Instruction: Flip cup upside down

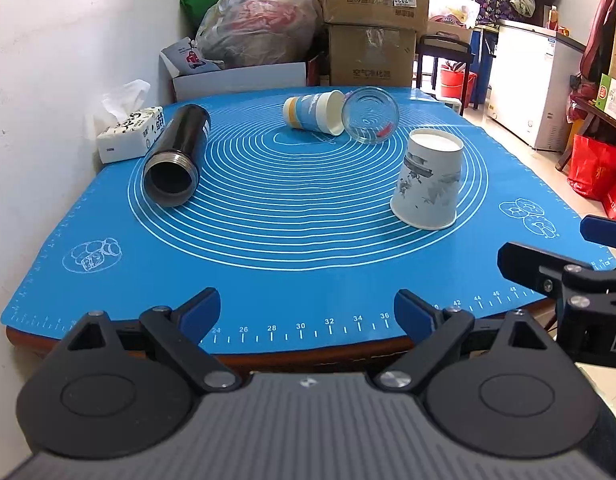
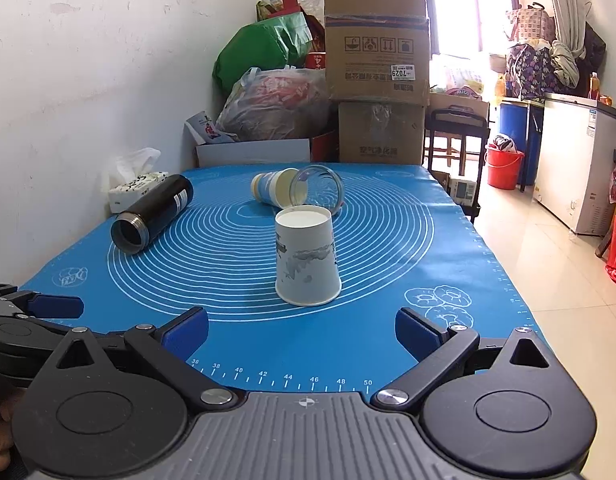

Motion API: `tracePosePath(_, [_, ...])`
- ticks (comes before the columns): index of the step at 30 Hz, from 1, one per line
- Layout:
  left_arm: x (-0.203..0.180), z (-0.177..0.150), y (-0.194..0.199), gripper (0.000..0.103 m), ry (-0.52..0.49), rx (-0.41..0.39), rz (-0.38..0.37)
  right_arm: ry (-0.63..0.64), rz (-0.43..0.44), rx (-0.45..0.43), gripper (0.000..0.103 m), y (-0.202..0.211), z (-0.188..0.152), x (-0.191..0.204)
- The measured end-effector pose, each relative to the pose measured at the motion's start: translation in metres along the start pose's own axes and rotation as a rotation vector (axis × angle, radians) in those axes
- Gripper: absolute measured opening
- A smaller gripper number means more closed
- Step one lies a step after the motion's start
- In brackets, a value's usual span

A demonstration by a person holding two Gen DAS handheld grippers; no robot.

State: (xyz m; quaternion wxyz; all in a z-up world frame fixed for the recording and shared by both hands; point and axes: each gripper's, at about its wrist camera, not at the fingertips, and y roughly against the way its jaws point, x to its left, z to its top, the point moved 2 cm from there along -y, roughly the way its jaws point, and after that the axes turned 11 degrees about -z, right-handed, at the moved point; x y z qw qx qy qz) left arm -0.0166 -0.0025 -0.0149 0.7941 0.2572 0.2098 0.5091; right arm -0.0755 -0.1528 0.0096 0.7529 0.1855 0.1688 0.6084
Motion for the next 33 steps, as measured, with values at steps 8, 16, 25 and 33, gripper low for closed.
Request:
tracePosePath(8, [0.0011,0.0001,-0.0006,0.093,0.018,0.003,-0.01,-0.006,0.007,-0.002,0.101,-0.0013,-0.0007,0.0004])
tracePosePath(16, [0.0021,0.0005,-0.0023,0.093,0.029,0.017,-0.019,-0.01,0.01,-0.002,0.101,-0.0005,-0.0009,-0.0011])
tracePosePath(25, [-0.002,0.0008,-0.0043,0.093,0.009,0.022,-0.017,-0.021,0.015,0.009,0.101,-0.0032,-0.0013,-0.0036])
tracePosePath(33, [-0.0025,0.0016,-0.0051,0.093,0.01,0.024,-0.018,-0.038,0.021,0.02,0.101,-0.0068,-0.0021,-0.0058])
